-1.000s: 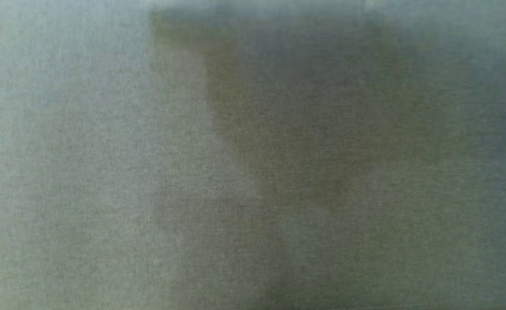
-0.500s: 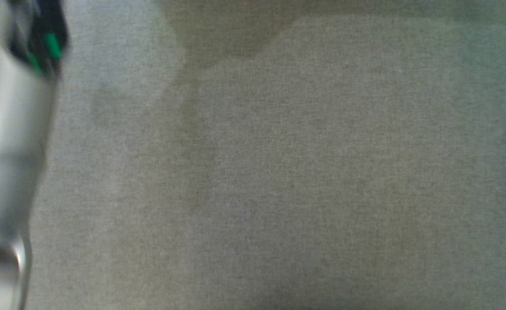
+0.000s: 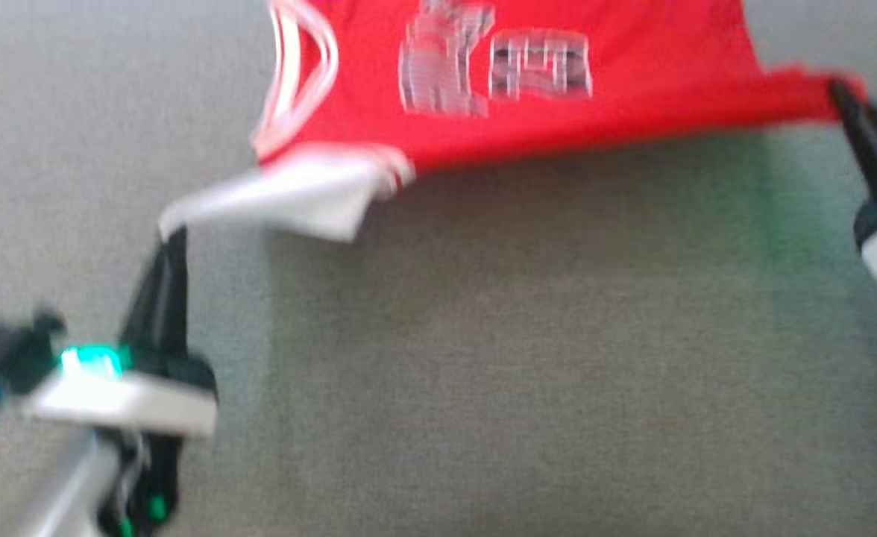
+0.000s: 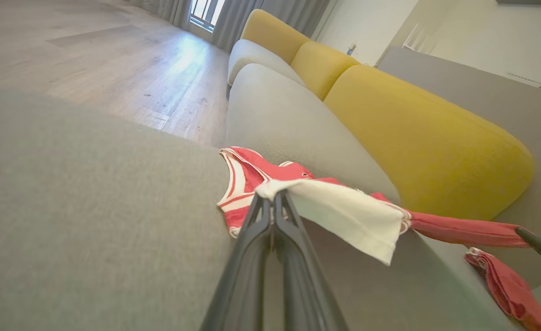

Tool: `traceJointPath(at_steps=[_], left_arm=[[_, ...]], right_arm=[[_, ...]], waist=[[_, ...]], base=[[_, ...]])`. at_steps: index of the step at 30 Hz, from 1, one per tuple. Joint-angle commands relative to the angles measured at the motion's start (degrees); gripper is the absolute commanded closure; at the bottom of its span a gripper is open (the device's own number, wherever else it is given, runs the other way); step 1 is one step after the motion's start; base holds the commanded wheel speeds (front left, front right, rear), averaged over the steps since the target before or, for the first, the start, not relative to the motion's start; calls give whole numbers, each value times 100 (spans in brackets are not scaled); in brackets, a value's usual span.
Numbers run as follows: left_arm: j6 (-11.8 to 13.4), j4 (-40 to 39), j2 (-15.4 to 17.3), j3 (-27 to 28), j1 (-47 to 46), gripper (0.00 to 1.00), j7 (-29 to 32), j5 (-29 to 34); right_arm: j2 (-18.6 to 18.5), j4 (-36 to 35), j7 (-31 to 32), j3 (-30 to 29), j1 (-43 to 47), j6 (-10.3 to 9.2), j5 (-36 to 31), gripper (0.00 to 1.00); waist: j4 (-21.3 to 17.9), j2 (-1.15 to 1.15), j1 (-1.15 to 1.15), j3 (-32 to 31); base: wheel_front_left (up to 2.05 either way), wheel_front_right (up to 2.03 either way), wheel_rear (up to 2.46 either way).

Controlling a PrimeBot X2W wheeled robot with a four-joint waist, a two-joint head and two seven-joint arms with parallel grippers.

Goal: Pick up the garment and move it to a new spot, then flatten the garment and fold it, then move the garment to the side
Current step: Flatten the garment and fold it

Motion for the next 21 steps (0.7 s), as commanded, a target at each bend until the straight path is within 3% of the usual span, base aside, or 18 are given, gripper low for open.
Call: traceJointPath(at_steps=[1, 8, 13, 17, 21], left_arm=[[155, -390, 301, 259, 171, 100, -4, -82], [1021, -1758, 462, 206, 2001, 100, 42, -301], [1494, -2530, 507, 144, 2816, 100, 79, -382], [1658, -2881, 465, 145, 2955, 100, 116, -452], [1635, -2770, 339, 132, 2572, 100, 200, -477]], right_arm=[[-341, -125, -76, -27, 309, -5, 66, 100], [-676, -683, -78, -192, 1476, -5, 213, 100], [-948, -1163, -79, -381, 2385, -5, 252, 100], [-1023, -1414, -79, -678, 2984, -5, 284, 100], [-866, -1450, -79, -1030, 3270, -5, 258, 100]], waist=[[-67, 0, 2, -356], [-72, 0, 2, -966], [3, 0, 2, -1142], [47, 0, 2, -1131], [77, 0, 2, -1021]], base=[[0, 0, 0], [0, 0, 0], [0, 0, 0], [0, 0, 0], [0, 0, 0]])
